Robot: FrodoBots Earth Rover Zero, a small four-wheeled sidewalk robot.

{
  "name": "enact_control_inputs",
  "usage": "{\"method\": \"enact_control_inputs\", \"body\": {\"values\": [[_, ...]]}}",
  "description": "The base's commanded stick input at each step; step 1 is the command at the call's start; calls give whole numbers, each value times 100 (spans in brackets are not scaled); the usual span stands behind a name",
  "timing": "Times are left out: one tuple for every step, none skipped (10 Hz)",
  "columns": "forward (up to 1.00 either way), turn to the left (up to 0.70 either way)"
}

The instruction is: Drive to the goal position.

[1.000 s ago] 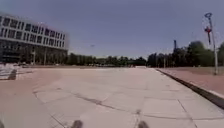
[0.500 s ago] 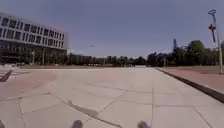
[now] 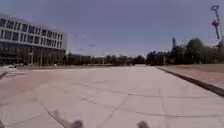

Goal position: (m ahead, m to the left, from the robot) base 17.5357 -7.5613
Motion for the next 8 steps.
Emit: {"method": "enact_control_inputs", "body": {"values": [[85,-2],[85,-3],[85,-29],[85,-34],[85,-34],[85,-10],[85,0],[85,0]]}}
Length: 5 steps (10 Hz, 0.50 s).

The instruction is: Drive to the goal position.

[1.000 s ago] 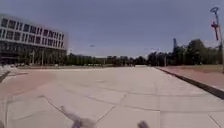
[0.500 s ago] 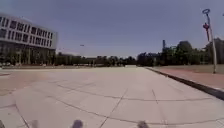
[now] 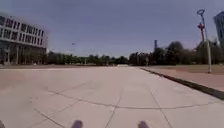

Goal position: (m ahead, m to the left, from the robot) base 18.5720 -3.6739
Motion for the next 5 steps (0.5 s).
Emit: {"method": "enact_control_inputs", "body": {"values": [[85,0],[85,0],[85,-26],[85,-34],[85,-18]]}}
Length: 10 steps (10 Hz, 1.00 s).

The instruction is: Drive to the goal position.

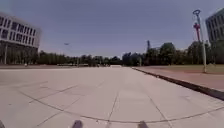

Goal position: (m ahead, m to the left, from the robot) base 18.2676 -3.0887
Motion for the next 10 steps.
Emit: {"method": "enact_control_inputs", "body": {"values": [[85,0],[85,0],[85,0],[85,0],[85,0],[85,0],[85,-15],[85,-34],[85,-34],[85,-22]]}}
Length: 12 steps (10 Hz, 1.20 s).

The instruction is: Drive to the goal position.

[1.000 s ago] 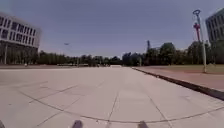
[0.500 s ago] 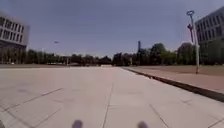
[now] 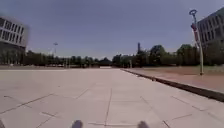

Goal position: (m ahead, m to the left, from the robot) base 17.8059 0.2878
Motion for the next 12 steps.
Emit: {"method": "enact_control_inputs", "body": {"values": [[85,-5],[85,0],[85,0],[85,0],[85,0],[85,0],[85,0],[85,0],[85,0],[85,0],[85,0],[85,0]]}}
